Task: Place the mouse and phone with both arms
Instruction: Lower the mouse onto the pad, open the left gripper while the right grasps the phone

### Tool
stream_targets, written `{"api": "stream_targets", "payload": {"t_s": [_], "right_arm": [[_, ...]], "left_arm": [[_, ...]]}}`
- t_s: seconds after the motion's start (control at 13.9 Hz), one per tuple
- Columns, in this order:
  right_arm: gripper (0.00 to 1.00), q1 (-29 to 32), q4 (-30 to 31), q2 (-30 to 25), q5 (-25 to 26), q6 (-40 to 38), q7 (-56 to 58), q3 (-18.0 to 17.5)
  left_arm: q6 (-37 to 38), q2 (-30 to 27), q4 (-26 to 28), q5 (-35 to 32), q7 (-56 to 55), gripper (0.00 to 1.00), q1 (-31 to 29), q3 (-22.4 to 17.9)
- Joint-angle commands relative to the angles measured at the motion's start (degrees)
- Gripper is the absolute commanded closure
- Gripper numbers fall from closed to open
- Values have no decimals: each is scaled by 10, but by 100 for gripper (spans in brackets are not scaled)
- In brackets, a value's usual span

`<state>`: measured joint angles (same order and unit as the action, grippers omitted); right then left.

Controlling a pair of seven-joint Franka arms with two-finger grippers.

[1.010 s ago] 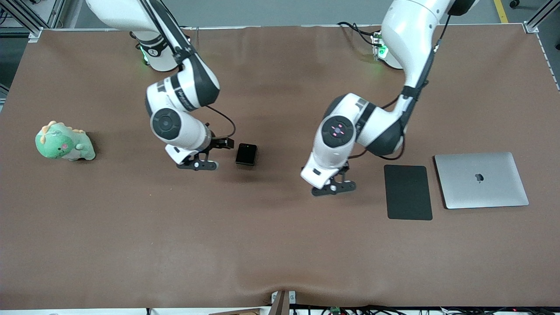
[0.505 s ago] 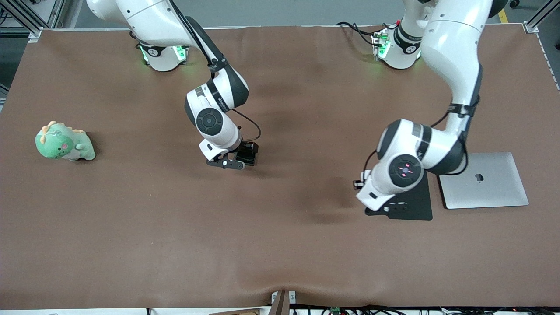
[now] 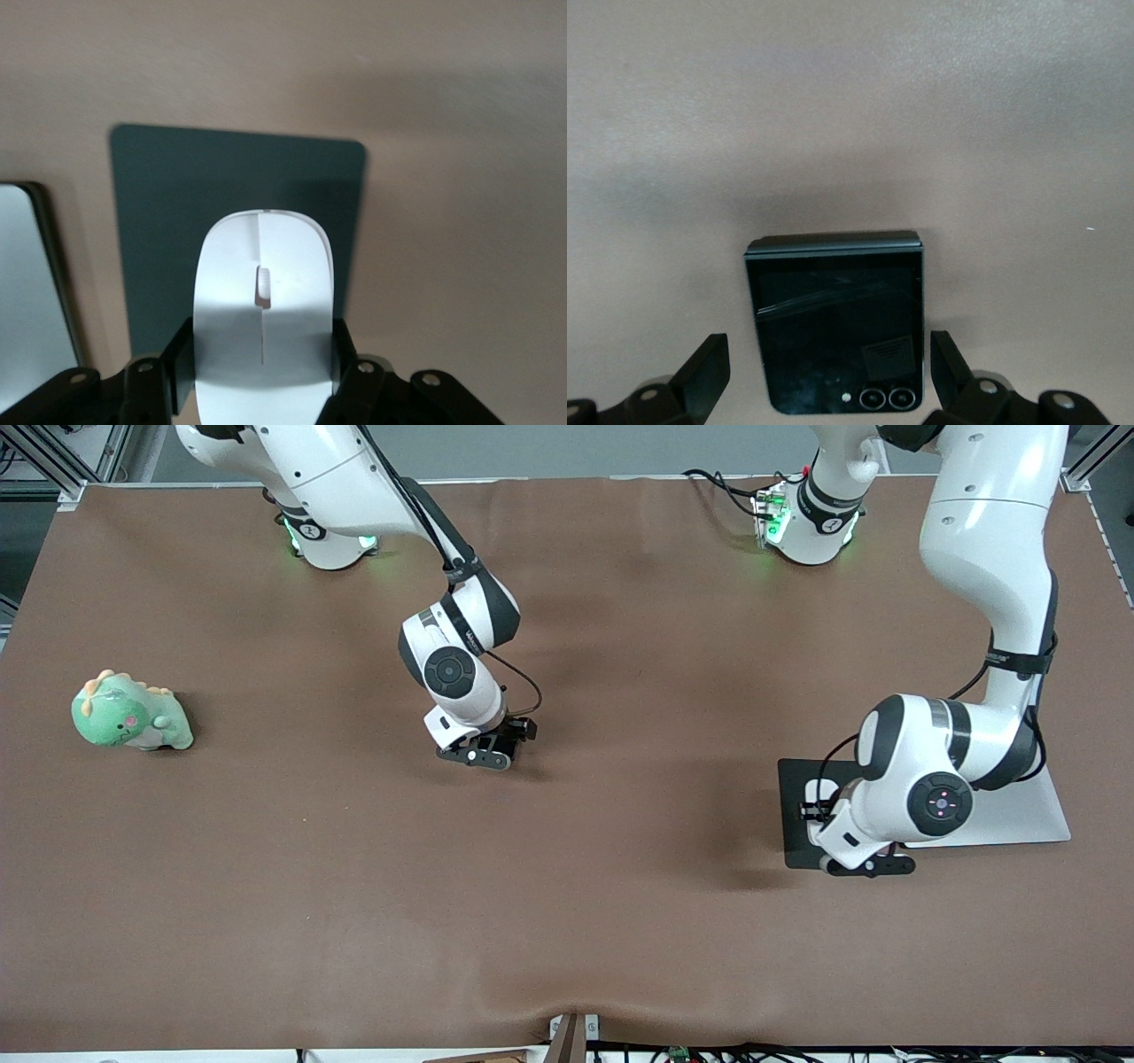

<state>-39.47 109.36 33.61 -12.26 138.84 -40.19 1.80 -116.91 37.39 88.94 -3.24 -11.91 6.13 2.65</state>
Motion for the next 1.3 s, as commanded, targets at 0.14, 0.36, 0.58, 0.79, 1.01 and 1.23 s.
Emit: {"api": "stream_targets", "payload": {"t_s": [0.14,0.36,0.58,0.79,1.01,1.23], "right_arm": [[0,-9,5,5,-3,14,-10,6],[0,-10,6,9,-3,20,-10,6],[12,-18,7,16,-3,34,-15,6],[94,-11,5,15,-3,20,-16,6],[100,0,-14,-1,-5,-62,-17,8],[100,41,-12,-40,-3,-141,12,8]], "left_arm": [[-94,35,8,-13,26,100,-16,5],[-99,39,19,-13,34,100,-20,6],[-99,43,24,-13,51,87,-22,5],[-99,47,22,-11,62,13,-24,6],[-98,40,20,-10,69,0,-27,6],[-94,9,21,-9,65,0,-25,5]]}}
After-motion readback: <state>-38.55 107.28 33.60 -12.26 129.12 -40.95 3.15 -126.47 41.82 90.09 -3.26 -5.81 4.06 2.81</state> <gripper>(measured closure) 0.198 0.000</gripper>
